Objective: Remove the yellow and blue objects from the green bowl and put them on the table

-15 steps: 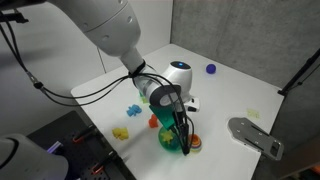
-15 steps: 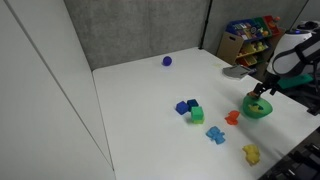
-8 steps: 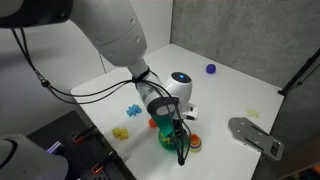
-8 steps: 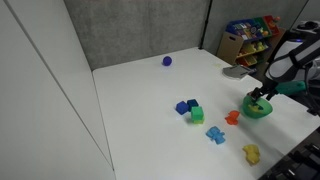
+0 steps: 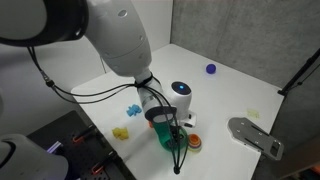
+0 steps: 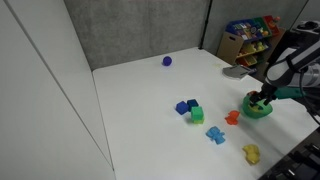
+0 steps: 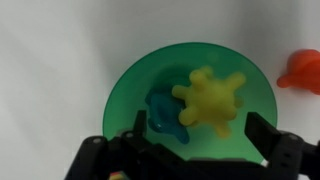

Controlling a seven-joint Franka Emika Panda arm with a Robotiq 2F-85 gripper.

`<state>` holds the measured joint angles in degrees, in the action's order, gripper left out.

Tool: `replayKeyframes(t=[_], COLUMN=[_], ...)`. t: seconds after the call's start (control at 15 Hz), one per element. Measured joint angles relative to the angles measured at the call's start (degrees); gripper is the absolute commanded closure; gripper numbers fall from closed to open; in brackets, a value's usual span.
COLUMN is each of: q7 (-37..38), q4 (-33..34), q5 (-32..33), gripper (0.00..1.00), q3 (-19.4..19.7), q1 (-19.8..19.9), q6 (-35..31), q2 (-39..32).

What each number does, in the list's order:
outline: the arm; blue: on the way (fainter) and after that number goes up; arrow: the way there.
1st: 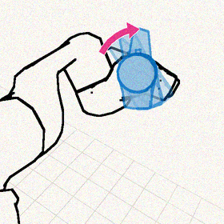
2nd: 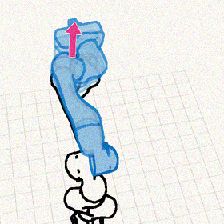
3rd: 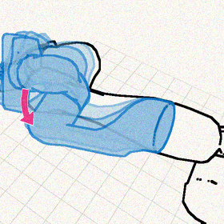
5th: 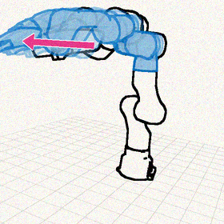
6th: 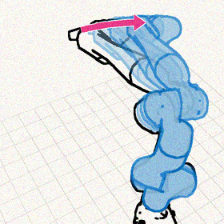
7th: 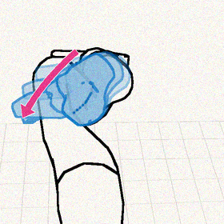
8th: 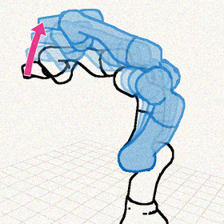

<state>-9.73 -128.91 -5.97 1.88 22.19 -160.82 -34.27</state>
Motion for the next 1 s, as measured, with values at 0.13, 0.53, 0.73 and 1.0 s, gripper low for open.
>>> replayKeyframes(t=[0.13,0.53,0.73,1.0], q7=[-1.07,-2.01,-2.01,-2.01], q4=[0.15,1.27,1.84,1.98], q5=[-1.49,-3.70,-3.70,-3.69], gripper=[0.00,0.25,0.43,0.57], q3=[-1.67,-3.87,-3.61,-3.40], q1=[1.80,4.48,4.50,4.45], q6=[-0.03,-0.03,-0.03,0.09], q2=[-0.66,-2.57,-3.52,-3.34])
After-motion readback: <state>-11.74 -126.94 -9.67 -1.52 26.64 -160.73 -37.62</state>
